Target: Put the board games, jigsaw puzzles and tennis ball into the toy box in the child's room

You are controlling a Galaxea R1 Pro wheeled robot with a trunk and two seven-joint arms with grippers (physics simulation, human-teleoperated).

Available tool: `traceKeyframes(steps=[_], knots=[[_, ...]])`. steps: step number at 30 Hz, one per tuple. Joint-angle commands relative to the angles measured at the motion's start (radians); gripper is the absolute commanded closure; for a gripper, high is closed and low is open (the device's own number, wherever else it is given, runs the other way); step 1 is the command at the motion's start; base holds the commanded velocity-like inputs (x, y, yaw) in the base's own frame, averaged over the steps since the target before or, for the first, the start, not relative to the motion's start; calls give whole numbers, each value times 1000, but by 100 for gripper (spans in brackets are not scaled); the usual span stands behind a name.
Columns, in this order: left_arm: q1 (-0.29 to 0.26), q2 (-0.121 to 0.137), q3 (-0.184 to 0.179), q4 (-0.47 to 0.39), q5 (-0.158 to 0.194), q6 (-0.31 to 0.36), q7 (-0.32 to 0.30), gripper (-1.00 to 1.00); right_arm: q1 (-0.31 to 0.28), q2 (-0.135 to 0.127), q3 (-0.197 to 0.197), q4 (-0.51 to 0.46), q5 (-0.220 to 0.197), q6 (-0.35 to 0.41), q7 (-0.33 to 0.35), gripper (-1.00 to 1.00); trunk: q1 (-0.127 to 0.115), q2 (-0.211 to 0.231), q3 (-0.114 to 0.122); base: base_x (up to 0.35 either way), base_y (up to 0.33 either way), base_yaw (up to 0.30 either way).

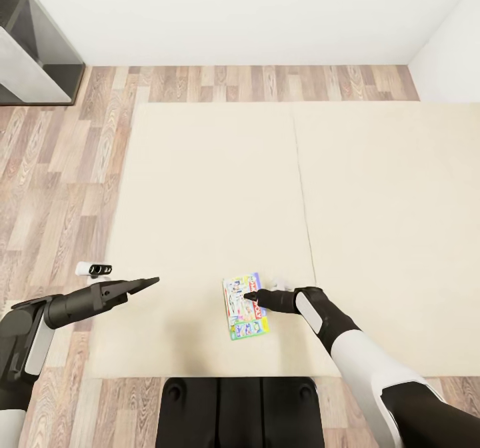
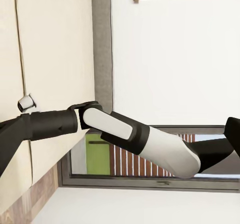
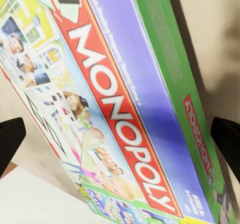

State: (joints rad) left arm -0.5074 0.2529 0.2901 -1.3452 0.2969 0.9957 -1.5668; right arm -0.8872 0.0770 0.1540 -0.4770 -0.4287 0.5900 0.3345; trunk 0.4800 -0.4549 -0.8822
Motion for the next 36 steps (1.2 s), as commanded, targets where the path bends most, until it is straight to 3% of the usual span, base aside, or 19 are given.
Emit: traceKeyframes(steps=[1, 36], knots=[[0, 0, 0, 0, -1, 11, -4, -100, 0, 0, 2, 0, 1, 2, 0, -100, 1, -1, -1, 0, 34, 0], [0, 0, 0, 0, -1, 11, -4, -100, 0, 1, 3, 0, 1, 2, 0, -100, 1, -1, -1, 0, 40, 0]])
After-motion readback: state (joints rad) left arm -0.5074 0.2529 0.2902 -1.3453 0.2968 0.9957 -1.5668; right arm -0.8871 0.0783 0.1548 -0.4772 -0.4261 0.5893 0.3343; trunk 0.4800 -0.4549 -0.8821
